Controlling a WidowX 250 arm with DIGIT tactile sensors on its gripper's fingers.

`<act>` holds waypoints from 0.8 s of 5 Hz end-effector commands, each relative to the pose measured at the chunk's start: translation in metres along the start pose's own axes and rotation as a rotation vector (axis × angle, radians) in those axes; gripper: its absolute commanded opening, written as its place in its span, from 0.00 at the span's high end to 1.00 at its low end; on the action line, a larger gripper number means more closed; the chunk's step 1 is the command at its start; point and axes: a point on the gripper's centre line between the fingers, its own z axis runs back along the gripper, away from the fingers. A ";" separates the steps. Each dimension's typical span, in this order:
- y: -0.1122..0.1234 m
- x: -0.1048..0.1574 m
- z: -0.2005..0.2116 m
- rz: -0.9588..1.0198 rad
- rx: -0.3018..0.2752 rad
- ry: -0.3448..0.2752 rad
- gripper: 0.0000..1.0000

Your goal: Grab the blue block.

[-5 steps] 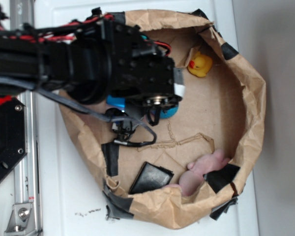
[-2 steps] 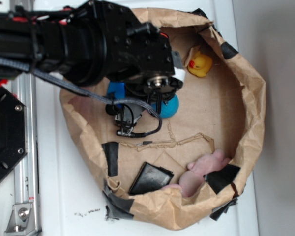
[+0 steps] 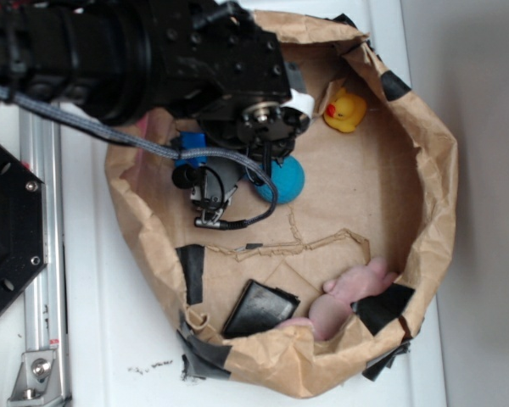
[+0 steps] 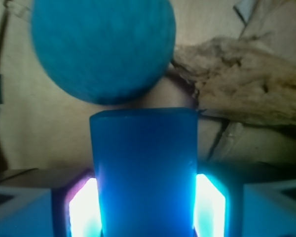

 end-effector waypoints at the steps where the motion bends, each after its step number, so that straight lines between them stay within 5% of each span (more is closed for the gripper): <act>1: -0.021 0.004 0.092 0.266 -0.112 -0.219 1.00; 2: -0.033 0.011 0.142 0.310 -0.113 -0.244 1.00; 4: -0.031 0.028 0.135 0.392 -0.017 -0.247 1.00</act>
